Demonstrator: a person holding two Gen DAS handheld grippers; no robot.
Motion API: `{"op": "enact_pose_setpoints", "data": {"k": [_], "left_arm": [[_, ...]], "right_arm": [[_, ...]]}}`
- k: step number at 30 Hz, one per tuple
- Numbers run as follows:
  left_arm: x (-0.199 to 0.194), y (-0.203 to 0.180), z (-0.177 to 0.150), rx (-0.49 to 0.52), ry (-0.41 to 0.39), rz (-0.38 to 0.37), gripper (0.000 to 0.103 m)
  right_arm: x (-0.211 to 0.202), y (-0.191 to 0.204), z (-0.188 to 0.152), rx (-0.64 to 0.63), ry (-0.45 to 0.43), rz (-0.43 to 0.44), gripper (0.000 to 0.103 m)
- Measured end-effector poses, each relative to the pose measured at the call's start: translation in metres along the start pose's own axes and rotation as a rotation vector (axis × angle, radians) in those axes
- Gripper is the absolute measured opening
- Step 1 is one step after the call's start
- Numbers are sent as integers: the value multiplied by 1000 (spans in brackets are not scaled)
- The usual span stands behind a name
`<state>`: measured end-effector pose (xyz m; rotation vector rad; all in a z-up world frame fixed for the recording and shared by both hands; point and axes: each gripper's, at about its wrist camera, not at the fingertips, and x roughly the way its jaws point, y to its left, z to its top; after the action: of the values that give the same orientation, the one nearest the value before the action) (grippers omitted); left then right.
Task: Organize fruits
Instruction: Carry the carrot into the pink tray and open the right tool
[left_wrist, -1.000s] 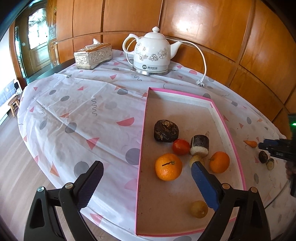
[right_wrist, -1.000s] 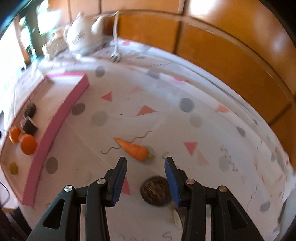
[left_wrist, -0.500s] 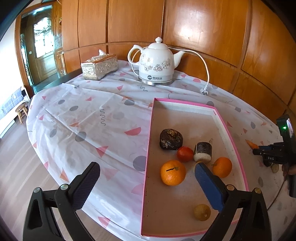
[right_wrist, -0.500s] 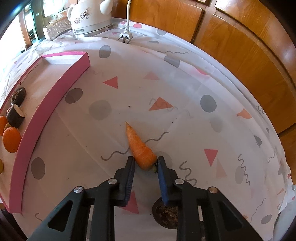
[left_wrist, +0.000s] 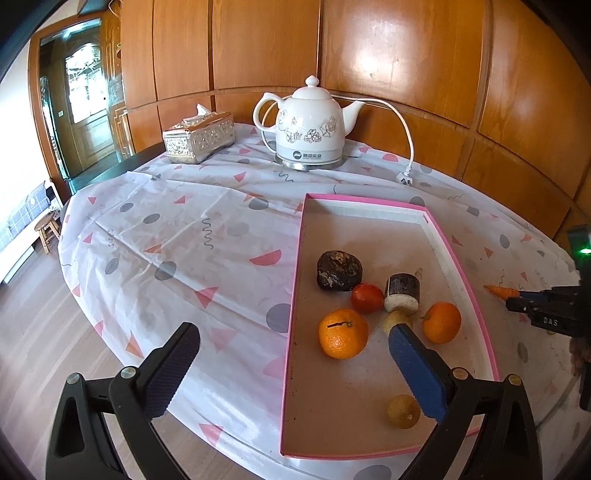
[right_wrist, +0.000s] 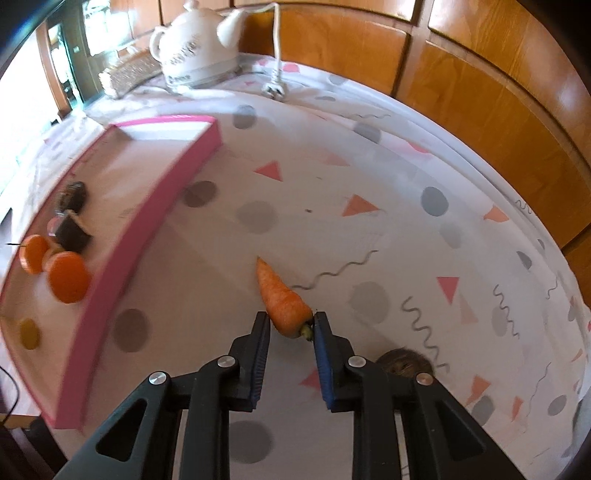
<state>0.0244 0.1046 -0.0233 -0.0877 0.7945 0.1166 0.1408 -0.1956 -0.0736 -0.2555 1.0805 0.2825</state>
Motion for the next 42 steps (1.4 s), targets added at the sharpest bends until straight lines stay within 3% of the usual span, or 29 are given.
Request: {"op": "enact_pose_setpoints", "data": {"k": [16,29,34,38,42], "left_arm": [[-3,6,-1,-22,-9,20,103],[-3,14,-1,-38,-36,44,103],[-8,16,0,-35,-100,24,103],[-10,25,1,-83,-98,-30,103],[-11,31,3,-116,-91,-14,103]], "right_arm": [[-46,50,-18,23,-123,172,20],[-66,52,-29,64,-158,216,20],[-79,71,-27,45,-188,288,20],[-87,93,-24,11,-199,387,20],[-81,122,-20,-47,-174,436,21]]}}
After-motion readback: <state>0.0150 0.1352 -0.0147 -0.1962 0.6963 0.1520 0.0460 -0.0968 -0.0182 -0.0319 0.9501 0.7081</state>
